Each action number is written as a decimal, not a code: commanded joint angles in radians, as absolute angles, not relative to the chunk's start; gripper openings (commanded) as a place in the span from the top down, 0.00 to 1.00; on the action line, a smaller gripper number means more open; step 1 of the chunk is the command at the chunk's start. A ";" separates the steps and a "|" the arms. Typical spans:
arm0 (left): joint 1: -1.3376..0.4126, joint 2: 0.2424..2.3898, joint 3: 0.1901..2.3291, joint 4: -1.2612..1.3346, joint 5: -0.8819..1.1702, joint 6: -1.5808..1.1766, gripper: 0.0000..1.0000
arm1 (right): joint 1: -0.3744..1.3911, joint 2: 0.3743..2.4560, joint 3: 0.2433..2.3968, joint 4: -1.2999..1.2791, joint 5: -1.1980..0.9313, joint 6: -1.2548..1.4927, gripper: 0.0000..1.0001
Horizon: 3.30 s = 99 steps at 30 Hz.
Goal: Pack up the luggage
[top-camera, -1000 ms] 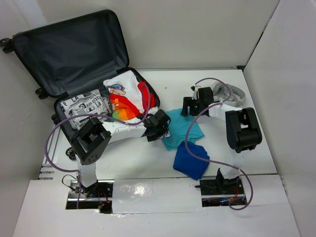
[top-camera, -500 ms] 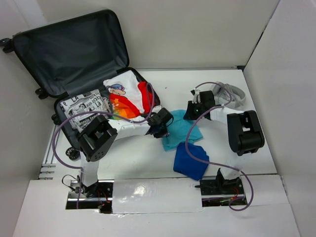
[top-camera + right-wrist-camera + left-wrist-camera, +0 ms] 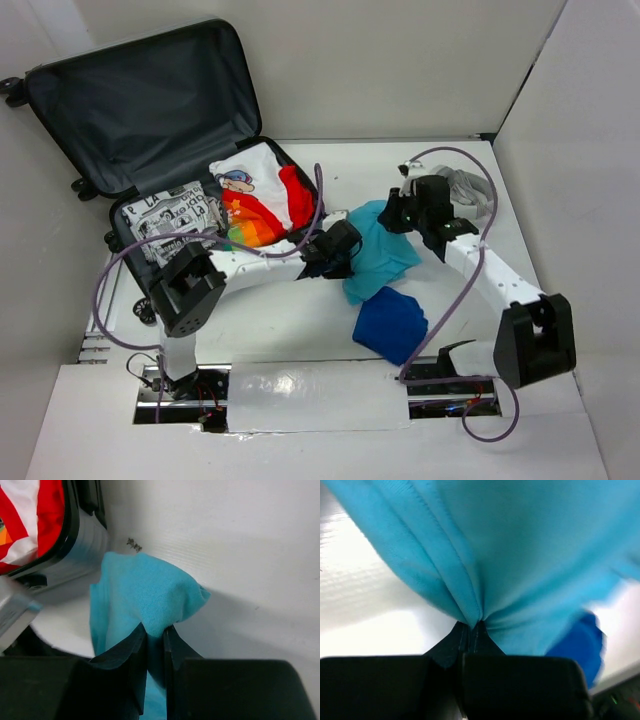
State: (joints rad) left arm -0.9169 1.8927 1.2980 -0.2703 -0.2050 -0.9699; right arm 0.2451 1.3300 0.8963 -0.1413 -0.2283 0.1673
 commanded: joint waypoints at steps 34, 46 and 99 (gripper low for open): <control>-0.370 1.394 1.169 -0.104 -0.264 -0.583 1.00 | 0.597 2.147 2.127 -0.350 -0.314 -0.014 1.00; -0.212 1.509 1.170 -0.021 -0.161 -0.563 1.00 | 0.578 2.390 2.355 -0.327 -0.334 -0.026 1.00; 0.009 1.623 1.227 -0.043 0.136 -0.566 0.03 | 0.503 2.499 2.347 -0.160 -0.308 -0.089 1.00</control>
